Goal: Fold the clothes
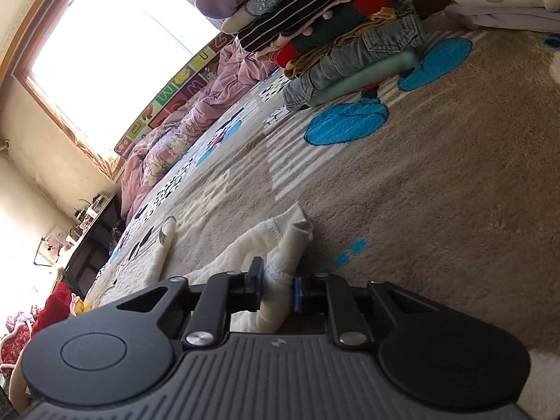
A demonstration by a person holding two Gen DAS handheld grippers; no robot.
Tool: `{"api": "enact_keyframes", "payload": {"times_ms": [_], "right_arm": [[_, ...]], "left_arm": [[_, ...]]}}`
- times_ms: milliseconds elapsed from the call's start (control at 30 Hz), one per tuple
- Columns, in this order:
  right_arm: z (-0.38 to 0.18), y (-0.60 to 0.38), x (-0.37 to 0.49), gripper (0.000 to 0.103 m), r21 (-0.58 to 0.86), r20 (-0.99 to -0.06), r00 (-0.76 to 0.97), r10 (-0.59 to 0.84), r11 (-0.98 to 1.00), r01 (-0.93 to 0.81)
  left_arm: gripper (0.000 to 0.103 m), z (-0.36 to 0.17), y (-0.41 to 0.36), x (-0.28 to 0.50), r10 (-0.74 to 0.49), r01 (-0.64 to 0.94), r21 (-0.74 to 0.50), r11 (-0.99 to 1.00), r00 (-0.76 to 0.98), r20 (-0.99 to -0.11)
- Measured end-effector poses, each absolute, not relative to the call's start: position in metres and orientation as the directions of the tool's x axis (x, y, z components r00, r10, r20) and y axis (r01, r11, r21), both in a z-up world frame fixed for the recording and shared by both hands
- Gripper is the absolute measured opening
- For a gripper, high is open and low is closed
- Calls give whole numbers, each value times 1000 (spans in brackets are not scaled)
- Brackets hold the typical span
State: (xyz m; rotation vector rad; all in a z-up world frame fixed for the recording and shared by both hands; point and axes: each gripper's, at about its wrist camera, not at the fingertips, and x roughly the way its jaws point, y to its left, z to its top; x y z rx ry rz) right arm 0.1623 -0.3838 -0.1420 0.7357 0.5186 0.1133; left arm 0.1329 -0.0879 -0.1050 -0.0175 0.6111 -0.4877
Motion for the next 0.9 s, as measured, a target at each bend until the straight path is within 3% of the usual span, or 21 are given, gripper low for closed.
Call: {"api": "enact_keyframes", "payload": {"times_ms": [167,433,667,900], "right_arm": [[-131,-386,172,14,664,-367,889,273,746,45],[-146,-396,178,14,669,-421,882,210,728,147],[-152,-413,168,18,716,-411,892,185,672,191],[-152,-413,160,33,725,-393,896,208,669,163]], "left_arm": [[25,-105,-93,129,-477,478,-157,864,678,-560],[27,-112,-96,132,-499,512,-169,842,620,-606],[29,-101,-101,116,-492,562,-86,823,627,-604],[30,-76,-99,145,-432,436,-126,891,729,-531]]}}
